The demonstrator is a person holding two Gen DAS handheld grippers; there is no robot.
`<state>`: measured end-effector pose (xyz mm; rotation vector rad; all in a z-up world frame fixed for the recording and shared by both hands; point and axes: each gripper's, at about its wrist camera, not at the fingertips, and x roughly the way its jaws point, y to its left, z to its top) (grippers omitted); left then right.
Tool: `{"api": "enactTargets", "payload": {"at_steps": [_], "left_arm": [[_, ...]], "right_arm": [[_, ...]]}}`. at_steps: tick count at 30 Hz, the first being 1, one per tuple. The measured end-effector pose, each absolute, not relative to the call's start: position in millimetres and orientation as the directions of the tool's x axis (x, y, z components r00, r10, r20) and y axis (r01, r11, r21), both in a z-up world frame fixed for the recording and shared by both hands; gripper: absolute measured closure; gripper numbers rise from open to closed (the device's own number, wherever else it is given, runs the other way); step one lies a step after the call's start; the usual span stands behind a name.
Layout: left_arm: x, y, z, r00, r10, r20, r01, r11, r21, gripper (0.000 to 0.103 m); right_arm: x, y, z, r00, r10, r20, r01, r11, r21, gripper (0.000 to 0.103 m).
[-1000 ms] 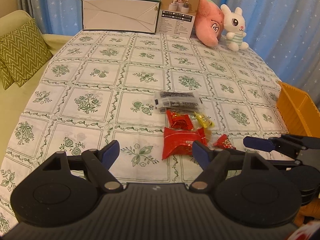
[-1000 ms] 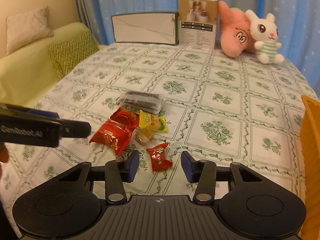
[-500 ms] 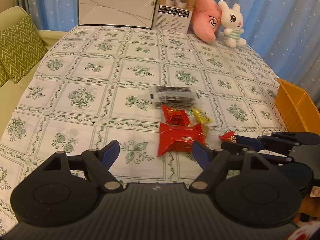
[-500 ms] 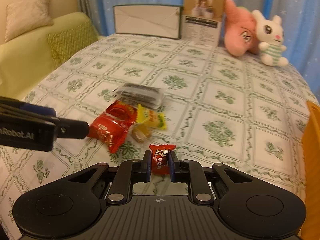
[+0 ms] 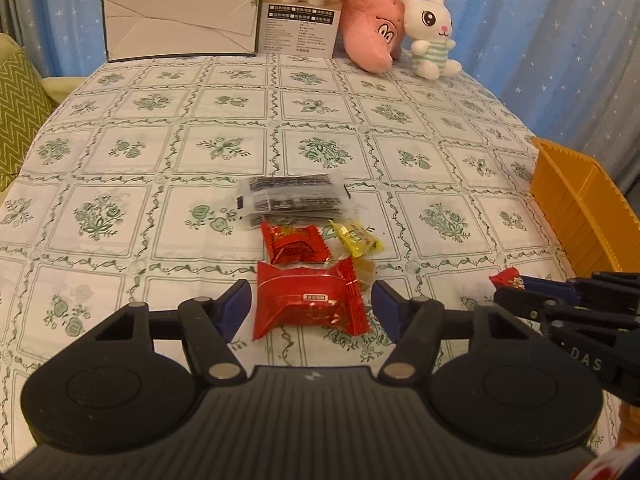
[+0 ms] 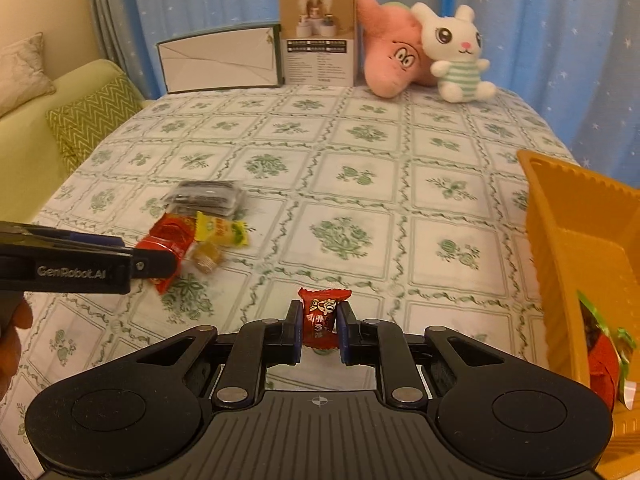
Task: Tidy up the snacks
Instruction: 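Grasp the large red packet with the left tool while the right tool grasps a small red candy, then carry the red packet and red candy over the orange tray with both tools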
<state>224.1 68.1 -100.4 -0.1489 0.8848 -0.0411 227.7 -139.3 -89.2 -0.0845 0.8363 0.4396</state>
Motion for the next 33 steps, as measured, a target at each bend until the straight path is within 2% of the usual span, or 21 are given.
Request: {"api": "enactTargets", "payload": {"at_steps": [1, 5, 8, 9, 10, 12, 23, 26, 28, 33], "left_arm": [[226.6, 67.1, -102.4, 0.628, -0.099, -0.772, -0.022, 0.989, -0.144, 0.046], [231.5, 64.9, -105.2, 0.624, -0.091, -0.776, -0.013, 0.992, -0.127, 0.045], [230.9, 63.3, -104.7, 0.623, -0.088, -0.777, -0.004, 0.993, -0.116, 0.05], [229.7, 62.6, -104.4, 0.623, -0.086, -0.777, 0.001, 0.994, -0.108, 0.053], [228.1, 61.5, -103.6, 0.629, -0.079, -0.774, 0.005, 0.995, -0.097, 0.066], [225.5, 59.2, -101.9, 0.632, -0.061, -0.772, 0.015, 0.998, -0.066, 0.067], [218.7, 56.8, -100.2, 0.627, -0.058, -0.777, 0.031, 0.998, -0.049, 0.067], [222.8, 57.4, -102.7, 0.617, -0.059, -0.784, 0.025, 0.998, -0.055, 0.062], [225.9, 57.0, -105.7, 0.608, -0.06, -0.791, 0.025, 0.998, -0.057, 0.055], [230.4, 51.2, -114.9, 0.602, -0.047, -0.797, 0.033, 0.999, -0.034, 0.053]], "right_arm": [[227.5, -140.4, -89.5, 0.586, 0.343, -0.734, -0.408, 0.908, 0.098, 0.085], [227.3, -143.5, -89.1, 0.587, 0.342, -0.734, -0.4, 0.911, 0.105, 0.085], [228.2, -144.6, -88.8, 0.588, 0.342, -0.733, -0.395, 0.912, 0.109, 0.085], [228.2, -145.1, -88.5, 0.588, 0.343, -0.733, -0.393, 0.913, 0.111, 0.085], [228.4, -145.5, -88.3, 0.589, 0.343, -0.732, -0.391, 0.913, 0.112, 0.085], [226.9, -146.3, -87.6, 0.591, 0.343, -0.731, -0.388, 0.914, 0.115, 0.085], [217.7, -147.0, -86.3, 0.589, 0.344, -0.731, -0.38, 0.916, 0.125, 0.085], [217.8, -148.0, -87.2, 0.588, 0.342, -0.734, -0.374, 0.918, 0.128, 0.085], [217.8, -148.2, -87.1, 0.587, 0.34, -0.734, -0.373, 0.919, 0.128, 0.085], [219.5, -150.3, -87.4, 0.589, 0.337, -0.734, -0.367, 0.922, 0.128, 0.085]]}}
